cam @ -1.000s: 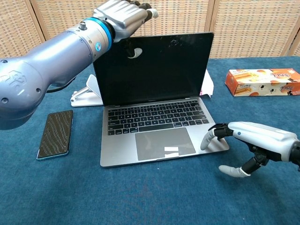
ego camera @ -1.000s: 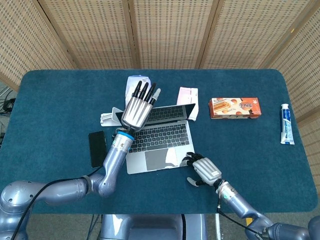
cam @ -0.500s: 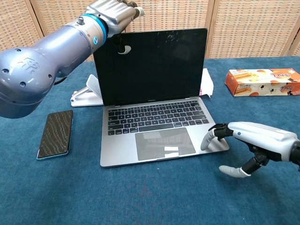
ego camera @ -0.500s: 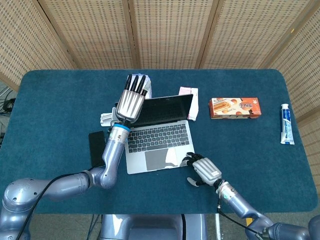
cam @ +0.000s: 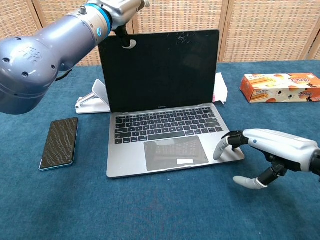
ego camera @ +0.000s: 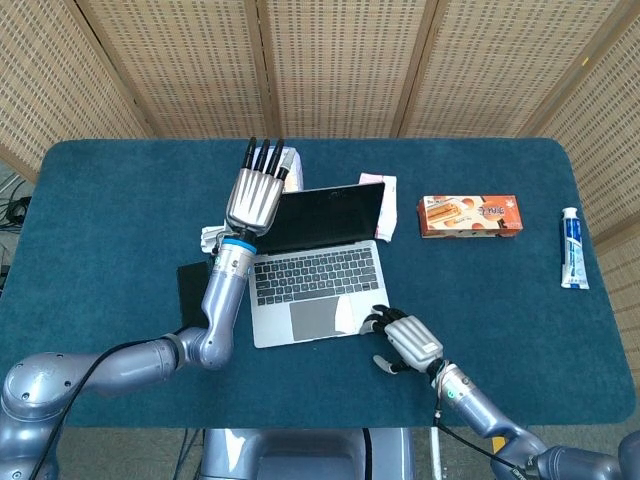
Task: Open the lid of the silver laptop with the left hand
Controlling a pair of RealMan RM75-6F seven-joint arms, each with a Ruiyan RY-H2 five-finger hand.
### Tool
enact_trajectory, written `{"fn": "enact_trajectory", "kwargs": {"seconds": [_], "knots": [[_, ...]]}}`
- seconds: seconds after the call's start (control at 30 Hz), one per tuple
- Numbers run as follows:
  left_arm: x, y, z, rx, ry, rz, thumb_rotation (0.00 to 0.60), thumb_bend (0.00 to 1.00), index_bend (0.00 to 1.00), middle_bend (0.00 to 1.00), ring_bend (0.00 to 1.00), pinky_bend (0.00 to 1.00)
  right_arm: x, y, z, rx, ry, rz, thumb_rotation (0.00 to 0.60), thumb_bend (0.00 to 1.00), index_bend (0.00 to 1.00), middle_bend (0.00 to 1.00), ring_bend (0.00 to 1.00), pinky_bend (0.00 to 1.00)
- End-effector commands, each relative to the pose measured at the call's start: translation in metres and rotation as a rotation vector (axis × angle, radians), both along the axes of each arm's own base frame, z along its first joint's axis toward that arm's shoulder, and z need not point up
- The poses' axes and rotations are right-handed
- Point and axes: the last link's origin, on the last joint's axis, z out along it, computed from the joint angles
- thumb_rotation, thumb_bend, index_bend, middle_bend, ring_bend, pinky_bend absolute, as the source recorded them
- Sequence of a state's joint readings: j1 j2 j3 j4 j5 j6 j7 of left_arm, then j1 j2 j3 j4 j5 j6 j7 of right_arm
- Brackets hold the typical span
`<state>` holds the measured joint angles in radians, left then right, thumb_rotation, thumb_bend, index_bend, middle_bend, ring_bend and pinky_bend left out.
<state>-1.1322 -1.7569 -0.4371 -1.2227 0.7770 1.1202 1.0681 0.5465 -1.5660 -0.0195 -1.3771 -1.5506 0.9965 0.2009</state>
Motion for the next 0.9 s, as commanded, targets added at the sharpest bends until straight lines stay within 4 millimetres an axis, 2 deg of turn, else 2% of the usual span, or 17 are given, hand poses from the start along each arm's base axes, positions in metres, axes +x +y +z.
{"fn": "enact_trajectory", "kwargs": {"seconds": [0.03,0.17,0.3,0.43,0.67,0.9], "knots": [[0.001,-0.011,0.005,-0.025,-0.049,-0.040,0.547,0.37,0.00,0.00,0.00,0.00,0.003,0.001,0.005,-0.015,-0.020,0.009,0.600,0.41,0.30,0.26,0.09,0.17],[-0.008,-0.031,0.012,-0.082,-0.128,-0.055,0.552,0.37,0.00,0.00,0.00,0.00,0.008,0.002,0.016,-0.043,-0.056,0.024,0.600,0.41,0.30,0.26,0.09,0.17],[-0.020,-0.051,0.028,-0.112,-0.164,-0.062,0.552,0.37,0.00,0.00,0.00,0.00,0.010,0.001,0.029,-0.079,-0.083,0.035,0.600,0.41,0.30,0.26,0.09,0.17],[-0.044,-0.077,0.054,-0.115,-0.193,-0.059,0.552,0.37,0.00,0.00,0.00,0.00,0.007,0.001,0.050,-0.141,-0.096,0.035,0.600,0.41,0.30,0.26,0.09,0.17],[-0.107,-0.118,0.096,-0.076,-0.235,0.010,0.553,0.37,0.00,0.00,0.00,0.00,-0.016,0.002,0.089,-0.259,-0.058,-0.019,0.600,0.41,0.30,0.26,0.09,0.17],[-0.178,-0.168,0.123,-0.038,-0.238,0.091,0.553,0.37,0.00,0.00,0.00,0.00,-0.046,0.003,0.125,-0.401,0.012,-0.094,0.600,0.41,0.30,0.25,0.08,0.17]]}}
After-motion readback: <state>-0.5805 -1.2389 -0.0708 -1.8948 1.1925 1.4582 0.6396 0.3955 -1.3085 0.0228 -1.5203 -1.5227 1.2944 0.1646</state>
